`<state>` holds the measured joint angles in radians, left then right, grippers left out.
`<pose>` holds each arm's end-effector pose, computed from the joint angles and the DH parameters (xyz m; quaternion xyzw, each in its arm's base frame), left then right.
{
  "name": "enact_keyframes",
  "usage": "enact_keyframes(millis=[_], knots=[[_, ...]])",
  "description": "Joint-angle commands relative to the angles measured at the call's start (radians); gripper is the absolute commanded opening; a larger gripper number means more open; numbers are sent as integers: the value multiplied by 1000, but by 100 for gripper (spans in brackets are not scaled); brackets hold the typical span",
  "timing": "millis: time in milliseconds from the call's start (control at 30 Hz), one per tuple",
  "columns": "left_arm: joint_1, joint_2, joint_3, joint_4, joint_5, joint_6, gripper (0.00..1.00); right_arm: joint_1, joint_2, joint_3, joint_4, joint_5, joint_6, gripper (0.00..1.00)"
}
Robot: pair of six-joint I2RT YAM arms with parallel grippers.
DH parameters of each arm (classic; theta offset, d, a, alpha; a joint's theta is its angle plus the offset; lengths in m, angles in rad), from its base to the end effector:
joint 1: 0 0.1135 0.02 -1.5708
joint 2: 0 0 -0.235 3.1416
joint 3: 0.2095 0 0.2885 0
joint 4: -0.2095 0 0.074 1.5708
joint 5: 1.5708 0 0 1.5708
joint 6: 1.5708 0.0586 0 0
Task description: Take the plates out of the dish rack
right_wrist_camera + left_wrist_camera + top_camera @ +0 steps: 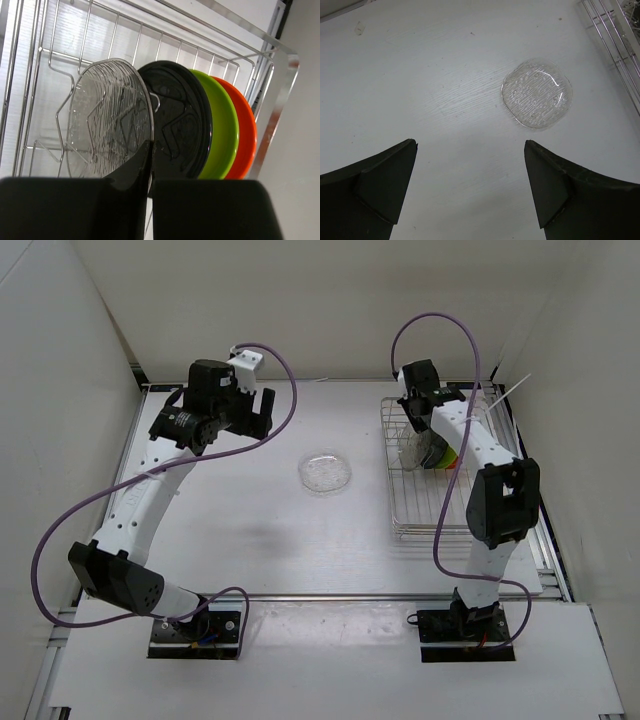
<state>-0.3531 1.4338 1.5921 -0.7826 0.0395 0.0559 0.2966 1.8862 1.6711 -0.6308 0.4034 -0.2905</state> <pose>0.3414 -0.1283 0.3726 0.1895 0.8695 -0.0849 0.4481 0.4526 0.1143 0.2396 -0.1971 0.8974 -0.1863 0.3479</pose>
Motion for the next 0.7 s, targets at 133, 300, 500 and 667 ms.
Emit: enact_keyframes(millis=[133, 300, 500, 667], knots=[[-4, -50, -17, 51, -7, 1, 100, 41, -61, 101, -44, 110, 33, 0], [-4, -23, -26, 51, 13, -8, 100, 41, -108, 110, -44, 169, 19, 0], [-4, 39, 31, 74, 51, -8, 100, 41, -212, 110, -44, 222, -4, 0], [-4, 140, 149, 65, 247, -37, 100, 41, -311, 136, -76, 109, 40, 0]])
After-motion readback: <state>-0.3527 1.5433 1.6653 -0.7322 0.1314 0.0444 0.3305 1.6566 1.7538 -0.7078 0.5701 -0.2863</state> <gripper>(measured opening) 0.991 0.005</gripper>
